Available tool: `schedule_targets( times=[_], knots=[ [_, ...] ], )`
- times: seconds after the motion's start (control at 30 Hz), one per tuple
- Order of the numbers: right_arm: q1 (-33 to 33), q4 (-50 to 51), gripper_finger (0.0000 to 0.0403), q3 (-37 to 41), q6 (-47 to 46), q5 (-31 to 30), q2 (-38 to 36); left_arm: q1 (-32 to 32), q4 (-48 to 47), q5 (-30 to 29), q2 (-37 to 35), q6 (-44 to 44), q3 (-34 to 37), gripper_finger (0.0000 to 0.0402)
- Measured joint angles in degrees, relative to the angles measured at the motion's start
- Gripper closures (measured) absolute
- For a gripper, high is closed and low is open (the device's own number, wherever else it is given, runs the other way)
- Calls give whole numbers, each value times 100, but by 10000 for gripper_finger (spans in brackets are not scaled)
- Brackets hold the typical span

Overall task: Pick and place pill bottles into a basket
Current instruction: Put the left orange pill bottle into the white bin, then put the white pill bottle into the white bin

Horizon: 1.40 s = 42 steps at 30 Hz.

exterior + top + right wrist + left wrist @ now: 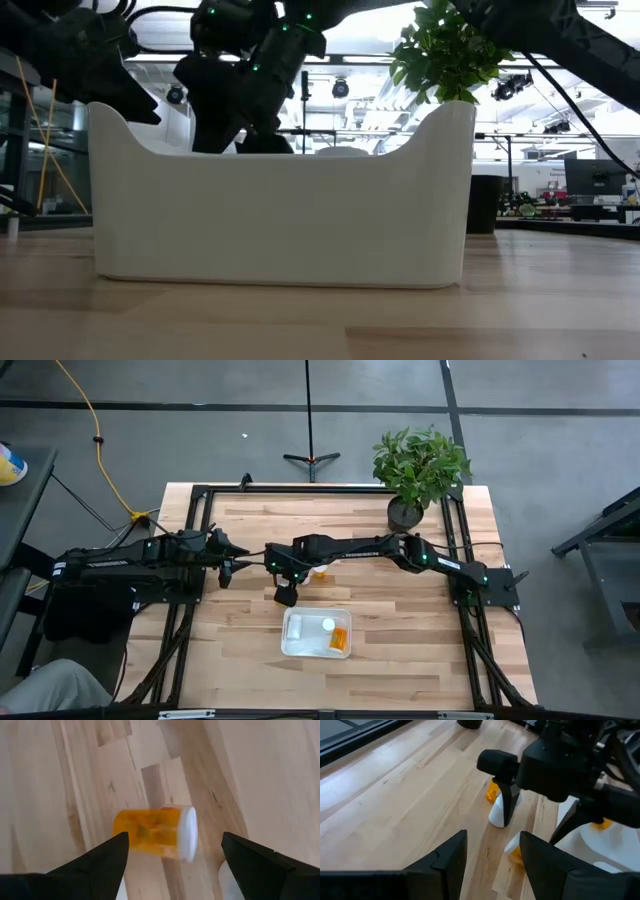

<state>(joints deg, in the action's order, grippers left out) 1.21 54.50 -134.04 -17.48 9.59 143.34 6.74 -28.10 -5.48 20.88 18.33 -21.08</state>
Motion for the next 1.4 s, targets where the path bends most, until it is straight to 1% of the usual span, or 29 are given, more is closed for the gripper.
schedule_targets(
  times=[0.4, 0.53, 0.97, 1.23, 1.4],
  knots=[
    [-20, 21, 90, -80, 20, 58, 39, 0, 5, -2, 0, -2, 0, 186],
    [-17, -67, 90, -103, 25, 179, 32, 0, 1, -2, 0, -4, 0, 186],
    [-19, -72, 91, -101, 235, 299, 34, 0, -6, -7, 0, -111, 0, 186],
    [75, 297, 91, -92, 427, -170, -25, 0, -8, -9, 0, -153, 0, 186],
    [237, 615, 91, -92, 496, -278, -124, 0, -13, -9, -2, -153, 0, 186]
  ],
)
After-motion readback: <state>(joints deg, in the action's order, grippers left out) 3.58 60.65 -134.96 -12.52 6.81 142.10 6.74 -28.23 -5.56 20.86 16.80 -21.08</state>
